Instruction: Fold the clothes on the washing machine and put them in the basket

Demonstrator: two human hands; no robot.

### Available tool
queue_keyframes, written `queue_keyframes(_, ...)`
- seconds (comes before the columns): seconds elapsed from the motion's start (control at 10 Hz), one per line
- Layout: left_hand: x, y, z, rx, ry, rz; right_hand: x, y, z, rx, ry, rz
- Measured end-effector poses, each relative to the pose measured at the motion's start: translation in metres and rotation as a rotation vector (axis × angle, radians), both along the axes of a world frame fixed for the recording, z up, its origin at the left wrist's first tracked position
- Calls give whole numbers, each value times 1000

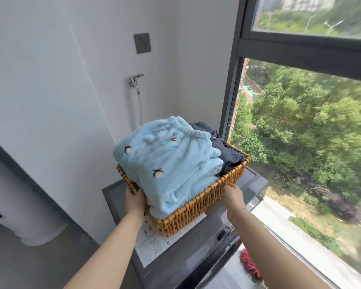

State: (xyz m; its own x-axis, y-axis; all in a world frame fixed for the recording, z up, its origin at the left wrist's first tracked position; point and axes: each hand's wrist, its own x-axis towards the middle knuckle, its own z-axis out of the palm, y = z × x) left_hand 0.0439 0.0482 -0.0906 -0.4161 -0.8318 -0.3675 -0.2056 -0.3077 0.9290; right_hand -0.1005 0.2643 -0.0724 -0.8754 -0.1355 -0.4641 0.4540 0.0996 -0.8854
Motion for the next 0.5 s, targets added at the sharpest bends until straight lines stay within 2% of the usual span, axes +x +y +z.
queue_keyframes(0.1,19,-1,17,60,-91,-267,37,-3,7,105,59,34)
queue_keyframes(0.2,32,-9,36,62,-156,-408,74,-15,32,121,149,20)
queue_keyframes(0.4,64,-12,98,-43,-201,-643,142,-31,92,103,333,97)
queue_keyframes(0.5,77,-5,123,-138,-225,-699,164,-29,115,103,359,91)
